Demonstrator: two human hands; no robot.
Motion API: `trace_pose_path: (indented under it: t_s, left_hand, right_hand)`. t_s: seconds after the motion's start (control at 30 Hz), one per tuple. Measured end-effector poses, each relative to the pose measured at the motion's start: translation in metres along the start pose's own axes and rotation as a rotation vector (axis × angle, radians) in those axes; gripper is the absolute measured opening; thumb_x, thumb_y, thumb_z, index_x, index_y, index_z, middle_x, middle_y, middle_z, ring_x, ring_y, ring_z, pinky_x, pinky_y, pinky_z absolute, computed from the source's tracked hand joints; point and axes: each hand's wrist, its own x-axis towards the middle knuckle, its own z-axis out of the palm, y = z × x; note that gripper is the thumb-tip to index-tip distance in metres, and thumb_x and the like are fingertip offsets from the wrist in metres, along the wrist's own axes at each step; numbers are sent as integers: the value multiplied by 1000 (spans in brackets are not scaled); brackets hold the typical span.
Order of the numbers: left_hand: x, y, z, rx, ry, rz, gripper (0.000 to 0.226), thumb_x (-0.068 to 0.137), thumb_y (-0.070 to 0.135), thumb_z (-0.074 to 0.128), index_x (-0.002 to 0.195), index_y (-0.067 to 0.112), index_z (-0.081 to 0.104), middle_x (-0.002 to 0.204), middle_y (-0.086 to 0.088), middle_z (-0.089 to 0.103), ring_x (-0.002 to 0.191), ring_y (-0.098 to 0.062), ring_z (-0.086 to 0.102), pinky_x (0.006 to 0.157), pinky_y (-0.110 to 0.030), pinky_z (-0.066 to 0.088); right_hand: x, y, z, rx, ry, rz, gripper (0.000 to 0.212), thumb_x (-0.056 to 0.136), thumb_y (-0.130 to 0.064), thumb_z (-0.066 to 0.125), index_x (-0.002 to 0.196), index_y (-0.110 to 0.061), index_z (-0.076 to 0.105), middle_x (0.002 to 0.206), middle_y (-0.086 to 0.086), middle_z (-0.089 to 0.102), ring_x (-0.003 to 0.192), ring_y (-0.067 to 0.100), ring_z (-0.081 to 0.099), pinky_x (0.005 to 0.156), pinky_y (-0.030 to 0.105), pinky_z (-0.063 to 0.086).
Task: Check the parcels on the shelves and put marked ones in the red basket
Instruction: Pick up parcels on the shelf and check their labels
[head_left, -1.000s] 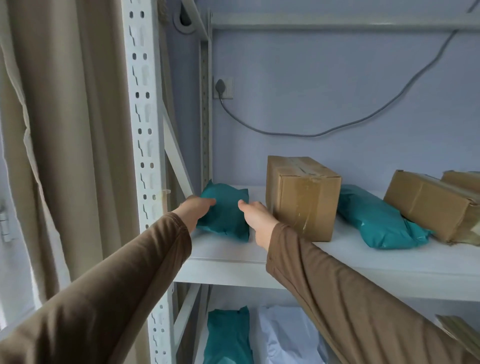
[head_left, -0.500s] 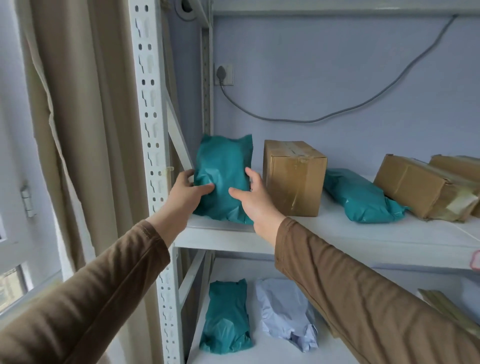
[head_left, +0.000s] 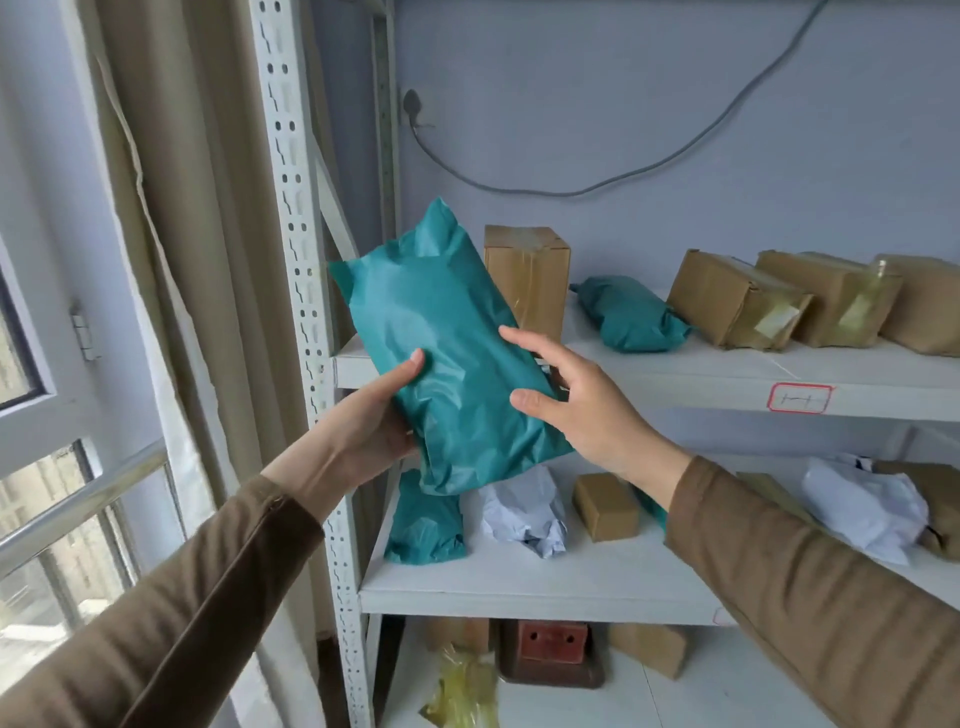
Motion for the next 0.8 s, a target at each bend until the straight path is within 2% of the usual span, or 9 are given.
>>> trace_pose_path:
  t_s: [0.13,0.2,0.27,0.37,0.47,0.53,0.63,0.7,0.8]
  left_hand:
    - [-19,-25,18,-9,16,-40,49,97,39,63,140,15,62,136,-7,69,124,-26,66,100,-43,58]
    - [-24,-30,27,104,35,59,50,95,31,70,140,14,60,133,-8,71,127,-31,65,95,-40,59]
    - [-27,-31,33,284,82,253,48,91,13,76,136,12,58,128,-10,73,117,-30,71,85,-36,62]
    - [-37,-24,45,918,78,637,61,79,16,88,129,24,55,122,-1,72,109,-22,71,86,-42,61]
    - [-42,-19,52,1706,57,1105,60,79,34,85,130,22,54,125,-1,67,110,-24,63,91,-47,56]
    - [-45,-17,57,1900,-23,1319,55,87,33,78,133,17,53,131,-8,64,115,-30,61,95,-46,51]
    - [-41,-18,53,1979,-86,1529,44,96,22,71,134,14,49,134,-15,63,121,-34,58,97,-47,49]
    - [-37,-18,47,1988,-72,1598,45,96,16,73,132,12,47,136,-18,62,123,-36,58,100,-48,47]
    - [-33,-21,38,1950,-28,1595,52,93,17,77,134,12,45,142,-18,59,131,-34,53,108,-49,43]
  right_hand:
    - [-41,-8,-11,-37,34,-16,42,98,-22,68,137,-35,63,145,-18,53,136,-2,47,112,13,35]
    - [-56,-7,-13,11,137,59,27,100,-32,64,126,-32,71,141,-17,55,131,-4,49,109,16,36]
    - [-67,-3,-14,141,256,197,28,104,-40,54,118,-28,75,139,-13,59,131,2,52,111,25,38]
    - [-82,7,-20,607,293,485,45,107,-49,40,114,-19,72,131,2,69,123,24,64,98,38,49]
    - [-101,18,-29,1028,213,652,63,105,-60,32,117,-13,71,124,13,73,107,28,73,93,42,56]
    - [-112,21,-35,1184,128,667,77,98,-71,36,124,-9,72,133,17,69,118,32,69,106,45,49]
    - [-121,18,-43,1086,-29,654,88,87,-81,43,138,-12,63,142,18,62,130,37,61,112,51,44]
    - [-123,16,-44,980,-158,585,85,83,-74,58,143,-13,59,145,16,60,130,34,61,110,50,48]
    - [-118,11,-39,834,-208,554,76,63,-42,94,129,-13,70,133,16,69,114,31,70,105,49,53]
